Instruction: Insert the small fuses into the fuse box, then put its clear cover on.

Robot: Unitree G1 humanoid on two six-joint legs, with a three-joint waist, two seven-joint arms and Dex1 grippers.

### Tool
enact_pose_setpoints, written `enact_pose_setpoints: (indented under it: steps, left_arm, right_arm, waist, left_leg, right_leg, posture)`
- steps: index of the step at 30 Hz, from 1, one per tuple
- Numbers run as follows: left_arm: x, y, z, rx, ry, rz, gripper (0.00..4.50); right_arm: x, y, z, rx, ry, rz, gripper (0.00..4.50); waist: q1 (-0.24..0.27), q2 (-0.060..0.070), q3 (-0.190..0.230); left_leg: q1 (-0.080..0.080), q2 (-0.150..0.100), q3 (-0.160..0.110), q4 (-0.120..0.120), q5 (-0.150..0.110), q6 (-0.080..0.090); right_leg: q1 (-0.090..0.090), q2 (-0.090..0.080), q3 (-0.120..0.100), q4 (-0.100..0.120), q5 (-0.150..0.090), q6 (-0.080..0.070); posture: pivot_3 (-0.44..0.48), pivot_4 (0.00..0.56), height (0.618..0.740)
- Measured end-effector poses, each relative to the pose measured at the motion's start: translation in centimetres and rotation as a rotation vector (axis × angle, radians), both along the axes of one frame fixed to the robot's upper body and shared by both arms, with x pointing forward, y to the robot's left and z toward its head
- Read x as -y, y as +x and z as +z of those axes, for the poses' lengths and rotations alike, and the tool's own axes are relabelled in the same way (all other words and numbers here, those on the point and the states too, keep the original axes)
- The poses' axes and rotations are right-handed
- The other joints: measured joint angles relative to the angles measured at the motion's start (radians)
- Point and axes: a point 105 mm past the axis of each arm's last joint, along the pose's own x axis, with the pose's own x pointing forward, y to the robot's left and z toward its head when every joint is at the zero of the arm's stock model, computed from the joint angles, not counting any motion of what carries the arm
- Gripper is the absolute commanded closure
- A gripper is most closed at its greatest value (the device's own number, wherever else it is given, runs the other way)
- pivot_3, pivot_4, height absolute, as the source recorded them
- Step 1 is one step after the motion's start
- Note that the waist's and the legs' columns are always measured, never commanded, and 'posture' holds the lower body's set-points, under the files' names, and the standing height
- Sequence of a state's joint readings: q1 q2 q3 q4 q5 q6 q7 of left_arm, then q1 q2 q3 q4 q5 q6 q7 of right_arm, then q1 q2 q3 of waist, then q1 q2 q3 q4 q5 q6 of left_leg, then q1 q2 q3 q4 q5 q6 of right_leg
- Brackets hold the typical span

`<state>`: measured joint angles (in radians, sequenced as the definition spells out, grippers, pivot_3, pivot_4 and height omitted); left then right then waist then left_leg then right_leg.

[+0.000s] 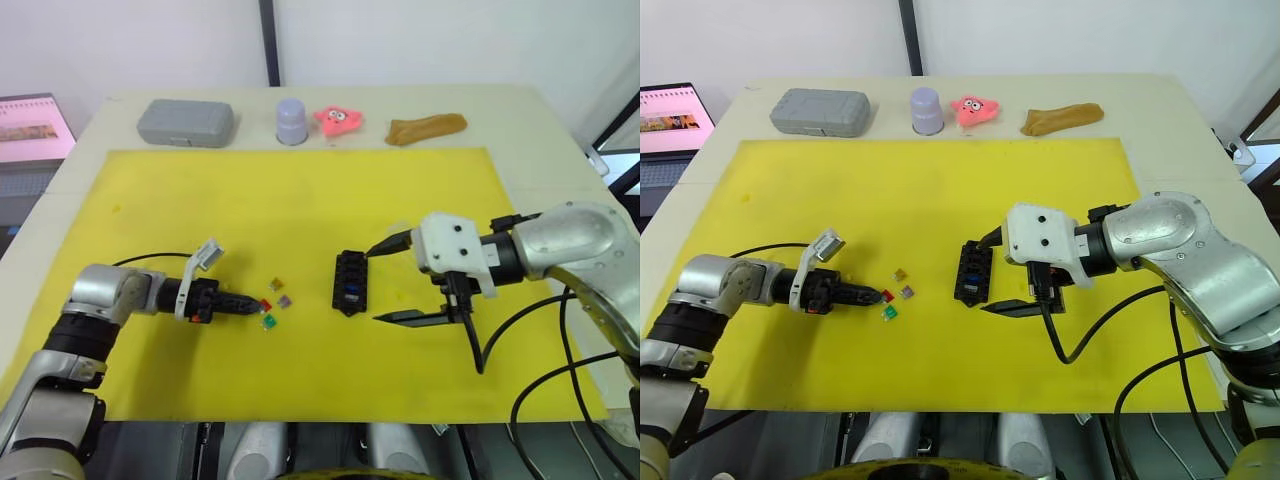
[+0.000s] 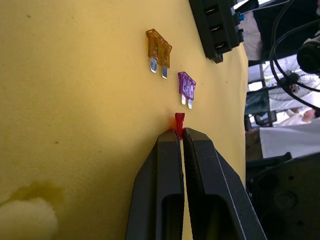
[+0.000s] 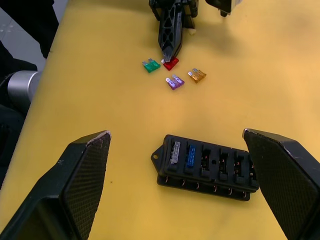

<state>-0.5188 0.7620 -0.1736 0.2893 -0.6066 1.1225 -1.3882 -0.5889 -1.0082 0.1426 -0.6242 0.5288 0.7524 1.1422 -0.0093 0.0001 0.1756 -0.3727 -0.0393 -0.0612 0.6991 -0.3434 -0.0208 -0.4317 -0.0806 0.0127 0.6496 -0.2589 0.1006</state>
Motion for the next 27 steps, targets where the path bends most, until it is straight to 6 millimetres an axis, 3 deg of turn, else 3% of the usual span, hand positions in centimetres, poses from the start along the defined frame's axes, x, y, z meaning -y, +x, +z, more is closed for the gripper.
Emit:
enact_pose_setpoints:
  steps: [11,19,22,26,27]
  left_arm:
    - [-1.3,-0.7,1.9,0.131,-0.011,0.058,4.32]
    - [-1.6,-0.5,0.7,0.110,0.025,0.089,4.32]
    - [-1.5,-0.1,0.3,0.096,0.018,0.091,3.52]
    - [-1.0,0.0,0.8,0.070,-0.038,0.080,1.57]
    - [-0.8,0.0,1.0,0.058,-0.053,0.077,1.57]
  right_arm:
    - [-0.3,0.3,-0.1,-0.023,0.029,-0.031,0.00]
    - [-0.6,0.6,-0.4,-0.035,0.037,-0.027,0.00]
    - [-0.7,0.6,-0.4,-0.034,0.037,-0.025,0.00]
    - [-0.7,0.5,-0.4,-0.033,0.037,-0.024,0.00]
    - [-0.7,0.5,-0.4,-0.032,0.036,-0.024,0.00]
  waist:
    - [-0.003,0.000,0.000]
    - [-0.001,-0.001,0.000]
    - [-0.001,-0.001,0.000]
    - [0.002,-0.001,0.000]
    - [0.003,-0.001,0.000]
  left_leg:
    - [-0.002,0.001,0.000,-0.001,0.000,0.000]
    - [-0.002,0.001,0.000,-0.001,0.000,0.000]
    - [-0.002,0.001,0.000,-0.001,0.000,0.000]
    - [-0.002,0.000,0.000,-0.001,0.000,0.000]
    - [-0.001,0.000,0.000,-0.001,0.000,0.000]
  right_leg:
    - [-0.003,-0.001,0.001,0.000,0.000,0.000]
    - [-0.003,0.000,0.000,0.000,0.000,0.000]
    - [-0.003,0.000,0.000,0.000,0.000,0.000]
    - [-0.002,0.000,0.000,0.000,0.000,0.000]
    - [-0.001,0.000,0.000,0.000,0.000,0.000]
  posture:
    - [0.000,0.150,0.740]
    - [0.000,0.150,0.740]
    - [0.000,0.150,0.740]
    - [0.000,0.150,0.740]
    - [0.000,0.150,0.740]
